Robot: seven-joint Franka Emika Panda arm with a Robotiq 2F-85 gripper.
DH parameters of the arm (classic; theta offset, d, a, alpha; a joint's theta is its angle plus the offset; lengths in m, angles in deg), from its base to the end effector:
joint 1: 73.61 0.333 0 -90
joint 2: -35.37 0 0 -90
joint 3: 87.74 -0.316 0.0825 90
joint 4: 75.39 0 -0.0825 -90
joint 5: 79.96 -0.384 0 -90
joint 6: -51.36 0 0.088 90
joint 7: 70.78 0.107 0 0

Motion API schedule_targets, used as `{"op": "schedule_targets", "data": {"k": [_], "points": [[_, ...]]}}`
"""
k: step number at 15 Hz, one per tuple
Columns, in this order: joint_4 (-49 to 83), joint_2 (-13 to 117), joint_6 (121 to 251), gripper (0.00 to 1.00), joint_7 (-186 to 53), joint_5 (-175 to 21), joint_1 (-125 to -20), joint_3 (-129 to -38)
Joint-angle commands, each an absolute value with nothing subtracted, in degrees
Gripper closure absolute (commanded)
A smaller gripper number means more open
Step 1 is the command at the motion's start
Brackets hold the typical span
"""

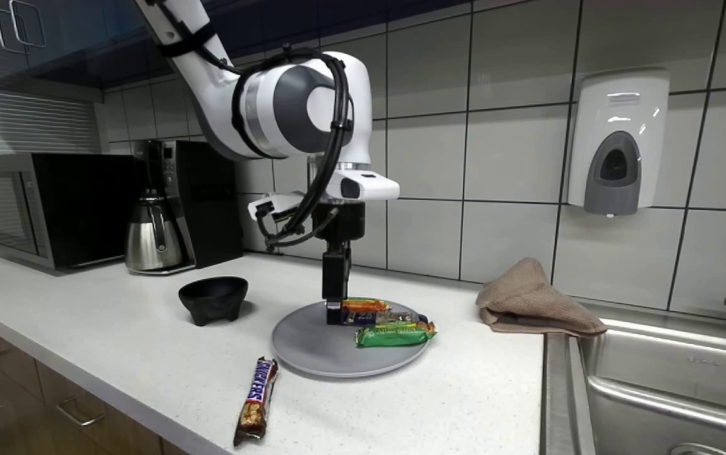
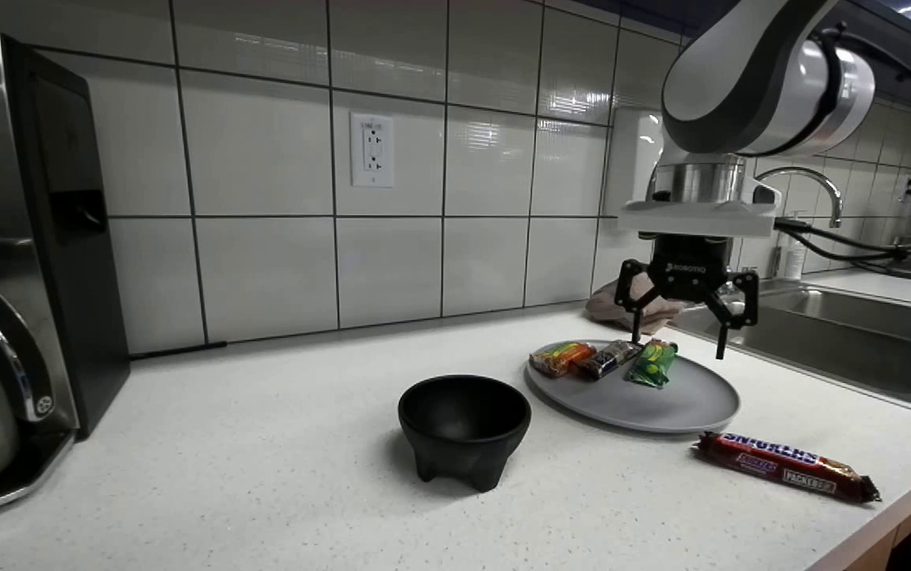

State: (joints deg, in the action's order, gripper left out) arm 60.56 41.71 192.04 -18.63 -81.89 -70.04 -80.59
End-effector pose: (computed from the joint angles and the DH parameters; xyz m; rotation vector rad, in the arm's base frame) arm 0.5010 -0.0318 0.2756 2.7539 -1.5017 -0.0434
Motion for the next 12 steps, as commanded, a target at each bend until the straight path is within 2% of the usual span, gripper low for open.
{"op": "schedule_targets", "data": {"k": [1,12], "points": [[62.23,38.17,188.19,0.0,-27.48,-82.89,-72.17,-82.26],[65.94,34.59,183.3,0.0,-47.06,-81.82,-72.14,-83.47]]}}
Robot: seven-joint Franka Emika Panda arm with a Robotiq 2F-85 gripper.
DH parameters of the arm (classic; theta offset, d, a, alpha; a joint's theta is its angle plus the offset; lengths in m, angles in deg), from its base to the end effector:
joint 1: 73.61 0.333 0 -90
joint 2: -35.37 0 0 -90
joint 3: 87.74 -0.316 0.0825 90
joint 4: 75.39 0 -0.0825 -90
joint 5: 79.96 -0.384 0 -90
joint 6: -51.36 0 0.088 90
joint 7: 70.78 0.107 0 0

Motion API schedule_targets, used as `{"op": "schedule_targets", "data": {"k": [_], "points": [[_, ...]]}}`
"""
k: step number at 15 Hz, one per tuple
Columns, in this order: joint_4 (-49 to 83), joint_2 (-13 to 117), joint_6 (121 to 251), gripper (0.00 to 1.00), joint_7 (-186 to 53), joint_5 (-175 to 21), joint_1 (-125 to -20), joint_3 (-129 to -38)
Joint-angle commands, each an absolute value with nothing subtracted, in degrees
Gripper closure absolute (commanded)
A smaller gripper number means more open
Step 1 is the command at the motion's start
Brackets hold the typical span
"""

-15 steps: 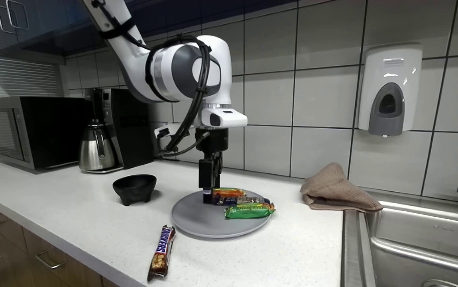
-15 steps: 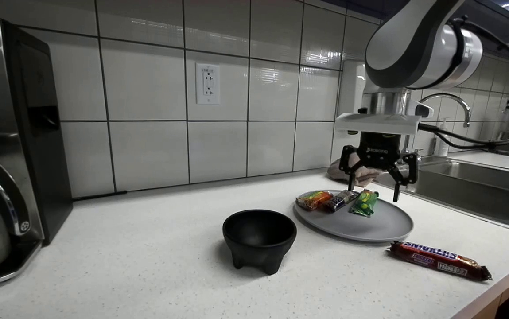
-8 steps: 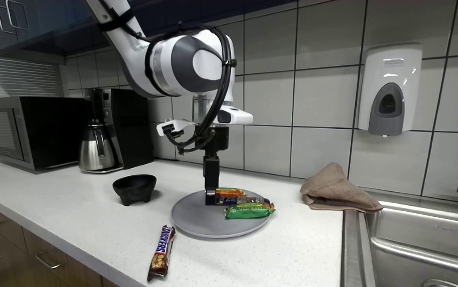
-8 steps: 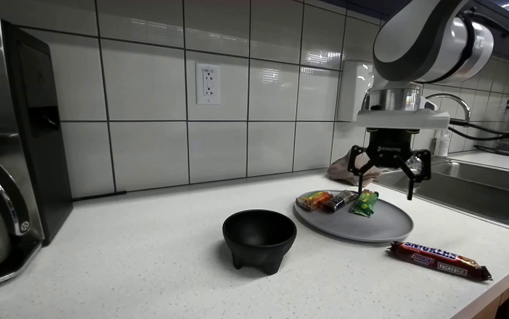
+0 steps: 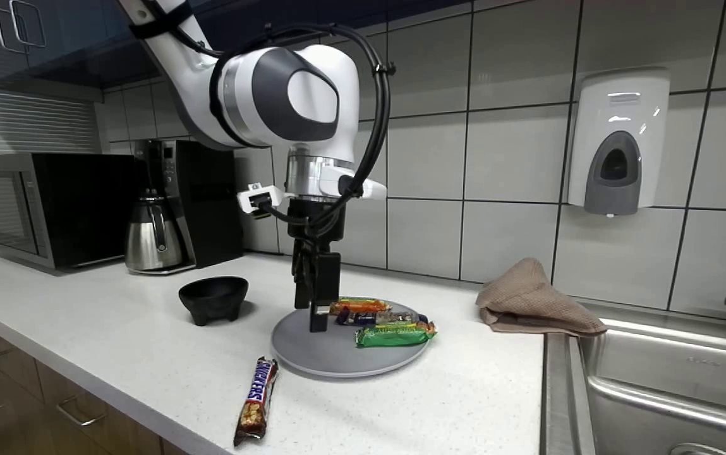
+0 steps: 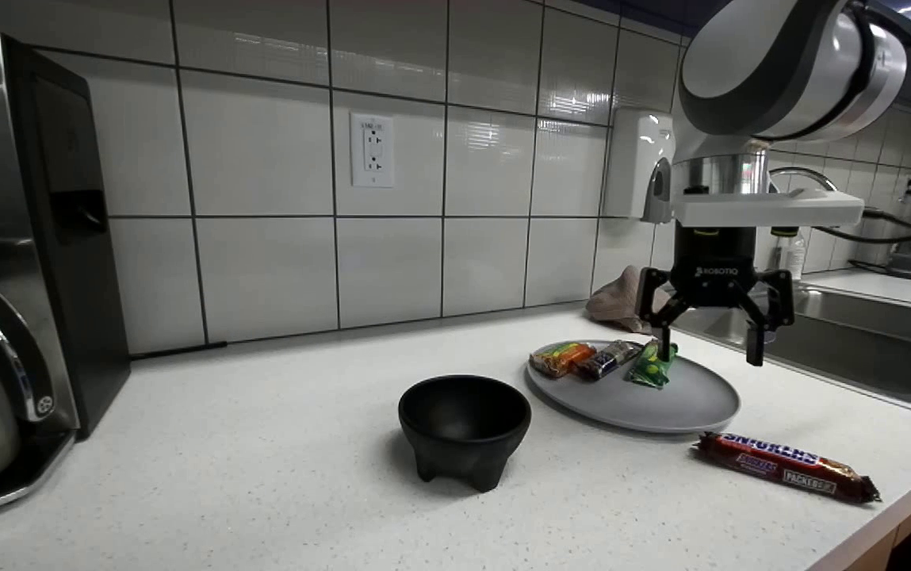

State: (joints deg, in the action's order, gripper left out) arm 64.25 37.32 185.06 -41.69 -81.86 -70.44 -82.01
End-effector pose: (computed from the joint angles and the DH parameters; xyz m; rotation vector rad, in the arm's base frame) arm 0.4685 -0.0206 0.2784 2.9920 -0.8882 -0.2160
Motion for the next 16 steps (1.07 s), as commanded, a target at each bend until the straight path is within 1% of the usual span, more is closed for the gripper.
{"op": "schedule_targets", "data": {"k": [1,9,16], "points": [[66.15,34.45,183.27,0.0,-48.45,-81.49,-72.13,-83.51],[68.07,33.53,182.37,0.0,-61.07,-80.11,-71.86,-84.32],[72.18,30.91,183.88,0.0,-66.76,-78.28,-71.54,-85.62]]}}
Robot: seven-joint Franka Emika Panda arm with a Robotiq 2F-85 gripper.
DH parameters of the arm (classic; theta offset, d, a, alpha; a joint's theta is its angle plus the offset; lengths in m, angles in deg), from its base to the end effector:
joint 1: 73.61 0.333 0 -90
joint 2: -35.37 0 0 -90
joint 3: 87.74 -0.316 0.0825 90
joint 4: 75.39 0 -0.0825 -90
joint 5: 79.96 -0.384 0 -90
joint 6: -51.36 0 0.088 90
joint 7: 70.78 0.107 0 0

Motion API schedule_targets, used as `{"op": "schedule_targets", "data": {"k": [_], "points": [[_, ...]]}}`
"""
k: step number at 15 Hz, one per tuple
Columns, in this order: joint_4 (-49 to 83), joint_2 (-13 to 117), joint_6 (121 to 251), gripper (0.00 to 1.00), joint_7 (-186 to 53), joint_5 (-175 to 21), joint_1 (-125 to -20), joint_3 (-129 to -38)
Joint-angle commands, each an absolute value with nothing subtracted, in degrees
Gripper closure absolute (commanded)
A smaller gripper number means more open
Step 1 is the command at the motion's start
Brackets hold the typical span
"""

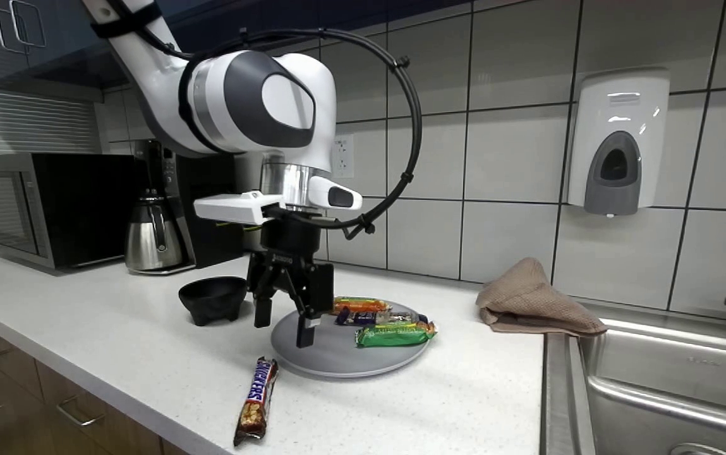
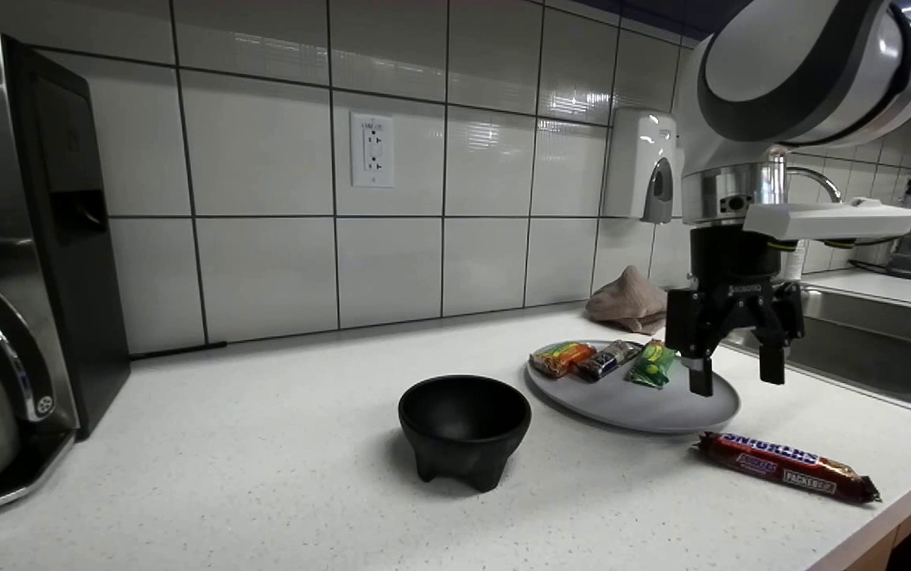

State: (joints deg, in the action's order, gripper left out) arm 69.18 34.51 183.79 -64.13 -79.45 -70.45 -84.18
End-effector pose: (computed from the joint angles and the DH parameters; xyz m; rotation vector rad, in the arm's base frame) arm 0.4369 -0.0032 0.2674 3.1056 -0.1808 -0.3064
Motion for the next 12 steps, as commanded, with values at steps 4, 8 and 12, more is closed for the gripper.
{"op": "schedule_targets", "data": {"k": [4,8,12], "points": [[74.65,29.87,185.85,0.0,-70.79,-79.0,-71.51,-86.02],[75.78,30.09,187.97,0.0,-76.67,-78.72,-71.69,-85.77],[75.84,30.71,188.96,0.0,-81.81,-77.51,-71.66,-85.78]]}}
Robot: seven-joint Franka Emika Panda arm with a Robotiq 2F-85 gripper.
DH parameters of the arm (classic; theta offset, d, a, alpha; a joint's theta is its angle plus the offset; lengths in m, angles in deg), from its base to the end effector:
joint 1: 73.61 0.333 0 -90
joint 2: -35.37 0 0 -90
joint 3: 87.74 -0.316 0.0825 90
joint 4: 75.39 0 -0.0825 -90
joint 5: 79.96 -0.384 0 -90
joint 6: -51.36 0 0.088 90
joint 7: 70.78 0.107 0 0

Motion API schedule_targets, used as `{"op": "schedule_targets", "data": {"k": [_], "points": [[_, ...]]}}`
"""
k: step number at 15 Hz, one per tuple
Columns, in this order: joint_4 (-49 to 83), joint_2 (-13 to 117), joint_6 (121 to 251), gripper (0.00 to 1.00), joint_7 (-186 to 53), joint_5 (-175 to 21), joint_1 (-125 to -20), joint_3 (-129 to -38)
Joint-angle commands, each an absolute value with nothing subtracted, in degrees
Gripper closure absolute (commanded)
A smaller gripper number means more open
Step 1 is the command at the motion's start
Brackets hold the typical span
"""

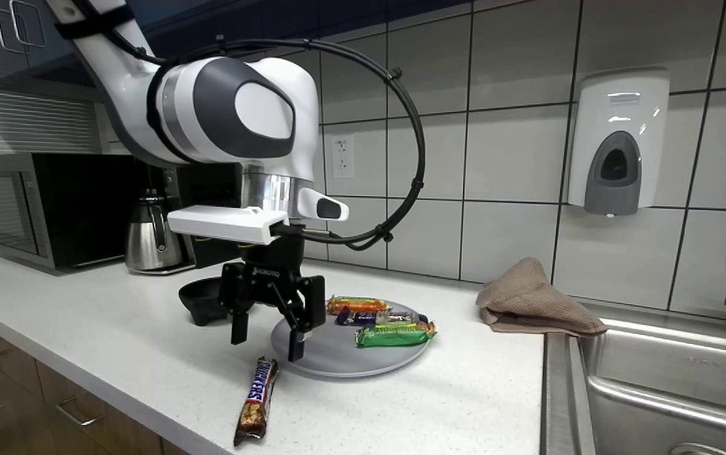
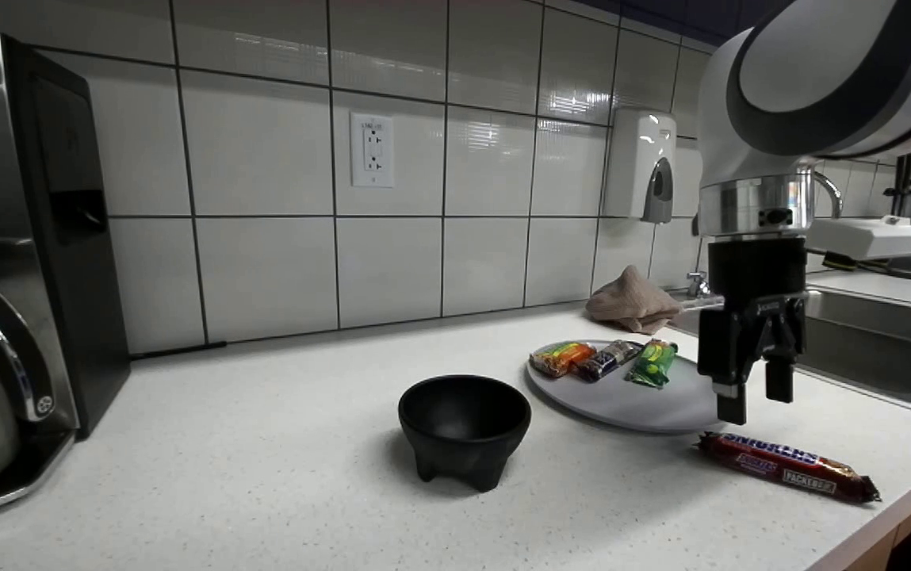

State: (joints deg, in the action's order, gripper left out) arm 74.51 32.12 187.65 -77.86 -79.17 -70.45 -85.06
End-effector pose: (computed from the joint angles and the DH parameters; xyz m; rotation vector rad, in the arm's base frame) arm 0.4118 0.0035 0.2567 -3.1163 -0.2233 0.2834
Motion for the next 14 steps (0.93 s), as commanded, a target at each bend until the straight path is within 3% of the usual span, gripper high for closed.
{"op": "schedule_targets", "data": {"k": [1,14], "points": [[75.85,30.79,189.19,0.0,-82.89,-77.07,-71.65,-85.79],[79.38,30.25,192.85,0.0,-89.7,-74.48,-71.15,-86.12]]}}
